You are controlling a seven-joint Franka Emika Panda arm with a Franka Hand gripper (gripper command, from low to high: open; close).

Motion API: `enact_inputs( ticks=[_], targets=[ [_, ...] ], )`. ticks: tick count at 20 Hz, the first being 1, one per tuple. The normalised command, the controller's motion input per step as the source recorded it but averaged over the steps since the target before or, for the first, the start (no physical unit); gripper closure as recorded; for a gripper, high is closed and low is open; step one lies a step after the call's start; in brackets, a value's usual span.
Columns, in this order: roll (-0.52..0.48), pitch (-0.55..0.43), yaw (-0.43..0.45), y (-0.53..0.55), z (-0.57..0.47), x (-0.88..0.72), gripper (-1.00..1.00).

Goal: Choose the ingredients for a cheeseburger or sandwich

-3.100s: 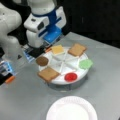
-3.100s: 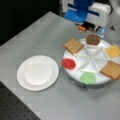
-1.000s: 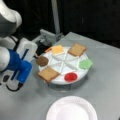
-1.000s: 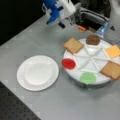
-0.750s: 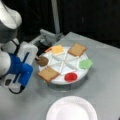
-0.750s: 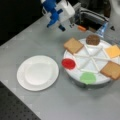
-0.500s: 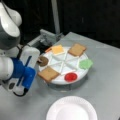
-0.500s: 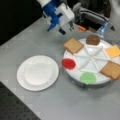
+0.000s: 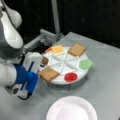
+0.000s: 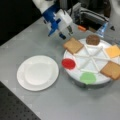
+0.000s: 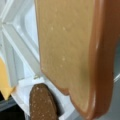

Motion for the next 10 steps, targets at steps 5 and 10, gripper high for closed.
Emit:
enact_inputs(
  ticks=[5, 10],
  targets=[
    [0.54, 0.014, 0.192, -0.45, -0.15, 0.28, -1.0],
    [0.505, -0.009, 0.195, -0.5, -0.19, 0.36, -1.0]
  ],
)
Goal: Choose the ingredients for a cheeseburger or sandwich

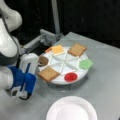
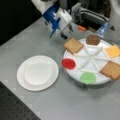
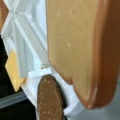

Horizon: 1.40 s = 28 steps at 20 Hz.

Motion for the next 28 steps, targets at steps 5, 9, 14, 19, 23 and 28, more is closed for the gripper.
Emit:
enact_inputs(
  ticks=[5, 9, 14, 19, 23, 28],
  targets=[
    [0.484, -0.03, 0.195, -0.39, -0.2, 0.4, -1.0],
    [0.448, -0.041, 0.176, -0.29, -0.18, 0.4, -1.0],
    [0.401, -0.065, 0.129, -0.17, -0.16, 0.4, -1.0],
    [0.358, -0.065, 0.121, -0.12, -0.15, 0.37, -1.0],
    [0.37, -0.054, 0.12, -0.13, -0.15, 0.34, -1.0],
    [0.415, -0.037, 0.133, -0.22, -0.16, 0.29, -1.0]
  ],
)
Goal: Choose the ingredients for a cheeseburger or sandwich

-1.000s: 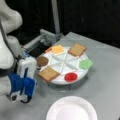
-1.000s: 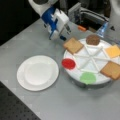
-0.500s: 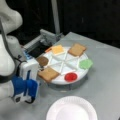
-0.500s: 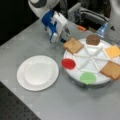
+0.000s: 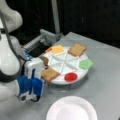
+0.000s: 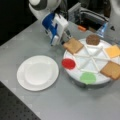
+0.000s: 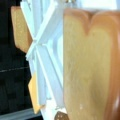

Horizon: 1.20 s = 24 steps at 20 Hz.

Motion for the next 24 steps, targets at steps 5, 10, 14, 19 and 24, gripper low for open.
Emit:
enact_inputs(
  ticks=[5, 10, 14, 19, 24],
  targets=[
    [0.452, -0.045, 0.128, -0.28, -0.23, 0.27, -1.0],
    [0.499, -0.057, 0.128, -0.32, -0.26, 0.27, -1.0],
    [0.477, -0.11, 0.136, -0.32, -0.29, 0.31, -1.0],
    [0.455, -0.156, 0.168, -0.29, -0.29, 0.33, -1.0],
    [0.425, -0.155, 0.19, -0.27, -0.25, 0.33, -1.0]
  ],
)
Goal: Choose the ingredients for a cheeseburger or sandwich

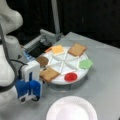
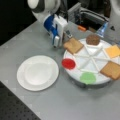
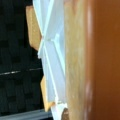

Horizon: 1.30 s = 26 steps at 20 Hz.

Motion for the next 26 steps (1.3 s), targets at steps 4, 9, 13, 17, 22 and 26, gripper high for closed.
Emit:
enact_inputs(
  ticks=[4, 9, 13, 17, 22, 26],
  targets=[
    [0.405, -0.17, 0.214, -0.28, -0.24, 0.33, -1.0],
    [0.381, -0.161, 0.211, -0.29, -0.26, 0.33, -1.0],
    [0.34, -0.153, 0.203, -0.29, -0.27, 0.33, 1.0],
    [0.308, -0.147, 0.196, -0.3, -0.27, 0.33, 1.0],
    [0.291, -0.154, 0.199, -0.31, -0.3, 0.33, 1.0],
    [0.288, -0.157, 0.208, -0.33, -0.32, 0.33, 1.0]
  ],
)
